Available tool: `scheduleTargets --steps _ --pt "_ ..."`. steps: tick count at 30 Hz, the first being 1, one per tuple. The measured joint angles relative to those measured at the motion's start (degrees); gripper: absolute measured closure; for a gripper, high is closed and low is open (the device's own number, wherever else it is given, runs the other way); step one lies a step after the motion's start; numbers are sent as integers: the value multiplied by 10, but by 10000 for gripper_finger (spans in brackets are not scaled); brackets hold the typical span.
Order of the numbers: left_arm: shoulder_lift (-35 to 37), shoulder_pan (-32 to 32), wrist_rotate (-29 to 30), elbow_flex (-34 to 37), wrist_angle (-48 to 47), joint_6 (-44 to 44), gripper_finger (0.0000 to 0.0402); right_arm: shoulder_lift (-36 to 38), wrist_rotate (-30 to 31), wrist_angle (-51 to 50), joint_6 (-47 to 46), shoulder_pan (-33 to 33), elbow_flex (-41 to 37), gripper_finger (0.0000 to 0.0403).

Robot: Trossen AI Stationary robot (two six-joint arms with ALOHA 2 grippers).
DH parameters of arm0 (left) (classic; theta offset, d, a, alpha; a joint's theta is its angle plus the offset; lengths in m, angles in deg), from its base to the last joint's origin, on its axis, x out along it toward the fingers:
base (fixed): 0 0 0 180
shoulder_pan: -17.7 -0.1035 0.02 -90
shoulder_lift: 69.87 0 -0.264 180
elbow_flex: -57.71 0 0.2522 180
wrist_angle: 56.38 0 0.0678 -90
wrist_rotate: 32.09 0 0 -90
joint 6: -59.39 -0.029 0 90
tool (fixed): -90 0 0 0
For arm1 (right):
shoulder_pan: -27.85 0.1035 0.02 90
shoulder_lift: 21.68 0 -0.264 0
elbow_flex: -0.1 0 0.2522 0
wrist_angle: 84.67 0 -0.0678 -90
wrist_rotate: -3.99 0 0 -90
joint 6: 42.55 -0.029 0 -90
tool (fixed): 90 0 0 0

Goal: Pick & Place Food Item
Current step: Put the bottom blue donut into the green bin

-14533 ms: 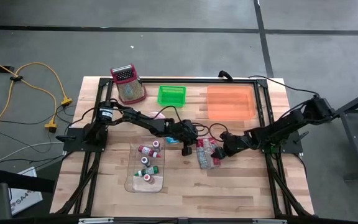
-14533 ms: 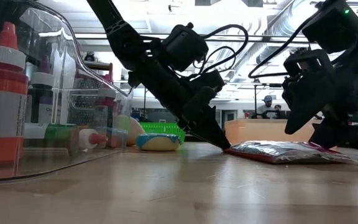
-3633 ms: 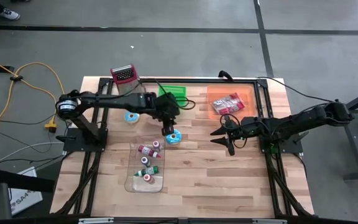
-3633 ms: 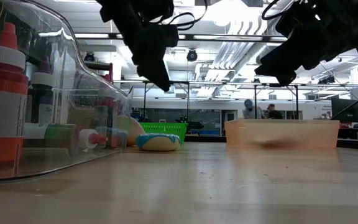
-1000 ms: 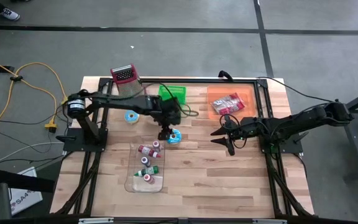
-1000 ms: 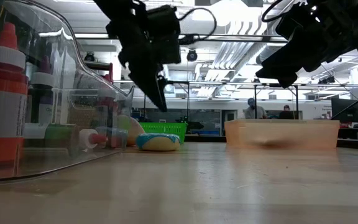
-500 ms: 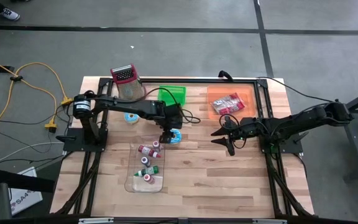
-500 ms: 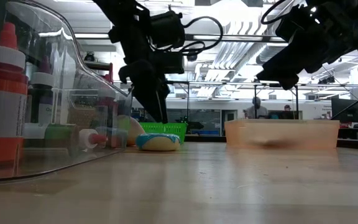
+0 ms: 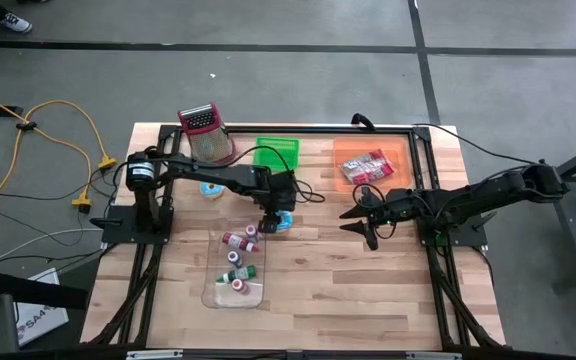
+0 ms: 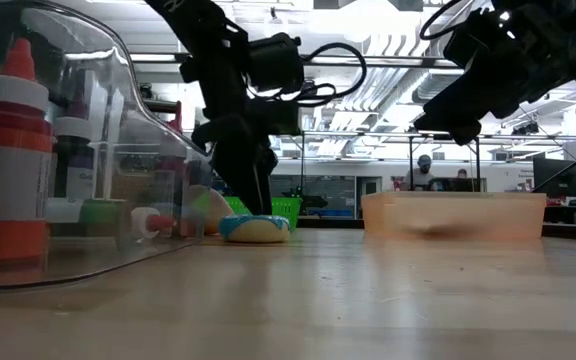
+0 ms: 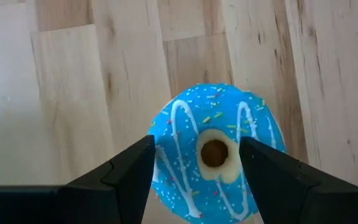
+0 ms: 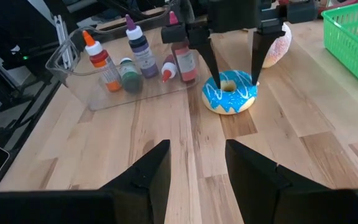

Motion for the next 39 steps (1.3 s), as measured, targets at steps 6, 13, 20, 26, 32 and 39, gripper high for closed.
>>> scheduleTargets --steps 6,13,20,26,32,39 --pt "0 -2 32 0 -1 -19 172 0 0 0 0 0 0 261" --pt "-2 -5 35 -14 -3 -23 172 0 0 0 0 0 0 261" --pt "-2 -5 33 -14 -7 -12 172 0 0 0 0 0 0 261" --pt "-2 5 4 -15 -8 35 172 0 0 0 0 0 0 261" --pt "-2 6 -8 -37 -49 110 172 0 0 0 0 0 0 261" --pt "-2 4 18 -48 -56 169 172 0 0 0 0 0 0 261"
